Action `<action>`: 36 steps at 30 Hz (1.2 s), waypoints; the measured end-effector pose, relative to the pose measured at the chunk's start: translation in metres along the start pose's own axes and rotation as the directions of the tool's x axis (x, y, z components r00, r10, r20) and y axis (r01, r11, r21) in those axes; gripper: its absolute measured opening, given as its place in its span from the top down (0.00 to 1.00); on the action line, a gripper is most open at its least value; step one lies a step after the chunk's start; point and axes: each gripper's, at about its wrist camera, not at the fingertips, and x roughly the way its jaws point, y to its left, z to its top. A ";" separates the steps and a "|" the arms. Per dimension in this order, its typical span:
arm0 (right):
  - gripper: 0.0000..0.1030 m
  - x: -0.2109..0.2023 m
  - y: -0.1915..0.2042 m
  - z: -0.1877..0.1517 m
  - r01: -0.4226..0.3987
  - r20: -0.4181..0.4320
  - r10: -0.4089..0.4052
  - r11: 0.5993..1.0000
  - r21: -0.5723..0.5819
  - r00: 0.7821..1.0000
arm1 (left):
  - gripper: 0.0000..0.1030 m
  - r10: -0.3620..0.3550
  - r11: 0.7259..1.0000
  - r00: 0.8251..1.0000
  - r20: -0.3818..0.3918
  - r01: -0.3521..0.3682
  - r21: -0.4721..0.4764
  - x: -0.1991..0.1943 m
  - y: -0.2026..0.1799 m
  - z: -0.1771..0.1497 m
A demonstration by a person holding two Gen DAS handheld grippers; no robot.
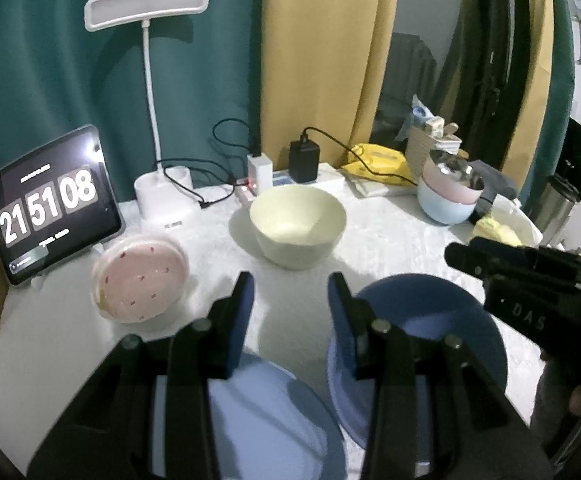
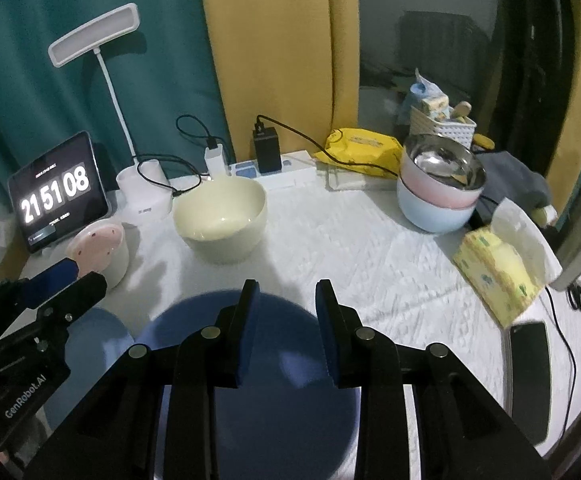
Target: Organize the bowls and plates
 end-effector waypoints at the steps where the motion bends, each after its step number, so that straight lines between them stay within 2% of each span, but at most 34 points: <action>1: 0.70 0.001 0.000 0.002 0.000 0.000 0.000 1.000 -0.004 1.000 | 0.61 0.002 1.000 1.000 -0.001 -0.002 0.000 0.002 0.001 0.002; 20: 0.70 0.051 0.008 0.050 -0.019 -0.019 0.019 0.999 -0.038 1.000 | 0.61 0.031 0.999 0.999 -0.036 -0.031 -0.011 0.048 0.010 0.037; 36: 0.70 0.128 0.006 0.072 -0.062 -0.133 0.064 0.998 0.021 0.989 | 0.61 0.060 0.997 0.989 -0.133 -0.065 -0.031 0.126 0.025 0.051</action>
